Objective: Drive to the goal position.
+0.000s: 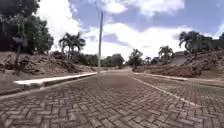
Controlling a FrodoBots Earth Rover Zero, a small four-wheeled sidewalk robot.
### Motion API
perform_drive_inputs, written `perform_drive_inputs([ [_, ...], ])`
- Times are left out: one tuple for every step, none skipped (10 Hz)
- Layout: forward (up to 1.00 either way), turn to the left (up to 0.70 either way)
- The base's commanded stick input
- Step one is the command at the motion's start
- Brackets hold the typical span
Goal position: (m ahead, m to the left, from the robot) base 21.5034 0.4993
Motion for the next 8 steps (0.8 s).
perform_drive_inputs([
  [1.00, 0.00],
  [1.00, 0.00],
  [1.00, 0.00],
  [1.00, 0.00],
  [1.00, 0.00],
  [1.00, 0.00],
  [1.00, 0.00],
  [1.00, 0.00],
])
